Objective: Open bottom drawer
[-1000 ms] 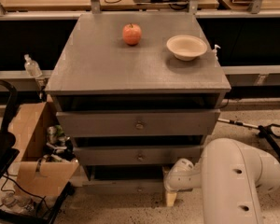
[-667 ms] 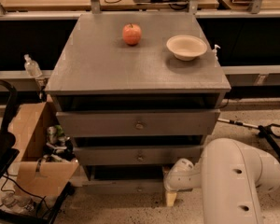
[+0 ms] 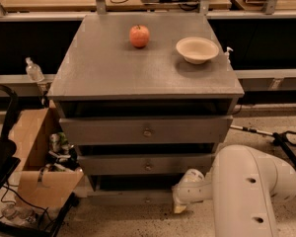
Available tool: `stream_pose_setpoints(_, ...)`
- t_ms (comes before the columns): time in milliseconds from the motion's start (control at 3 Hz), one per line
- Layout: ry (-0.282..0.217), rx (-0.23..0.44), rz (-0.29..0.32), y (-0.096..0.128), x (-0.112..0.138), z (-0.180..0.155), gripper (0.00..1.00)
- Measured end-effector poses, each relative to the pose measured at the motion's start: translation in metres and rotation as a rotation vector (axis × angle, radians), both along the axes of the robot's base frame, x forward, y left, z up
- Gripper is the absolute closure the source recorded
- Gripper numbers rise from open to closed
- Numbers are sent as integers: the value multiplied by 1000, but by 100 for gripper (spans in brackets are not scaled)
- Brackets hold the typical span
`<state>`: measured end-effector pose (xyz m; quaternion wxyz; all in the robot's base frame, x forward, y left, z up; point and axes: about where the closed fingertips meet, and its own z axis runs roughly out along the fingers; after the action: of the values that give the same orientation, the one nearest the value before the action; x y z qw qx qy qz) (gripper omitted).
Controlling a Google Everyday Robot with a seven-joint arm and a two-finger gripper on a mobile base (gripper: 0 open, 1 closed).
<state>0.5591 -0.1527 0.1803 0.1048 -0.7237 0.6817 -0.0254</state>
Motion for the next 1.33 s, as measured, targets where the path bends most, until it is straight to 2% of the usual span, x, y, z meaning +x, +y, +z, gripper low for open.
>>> stream_pose_setpoints(333,52,-11,7,3,-15,-2,64)
stream_pose_setpoints(667,77,-20,7,4,-22,1,88)
stream_pose_setpoints(1000,77,-20,7,4,-22,4,100)
stream_pose_setpoints(1333,77,-20,7,4,-22,5,100)
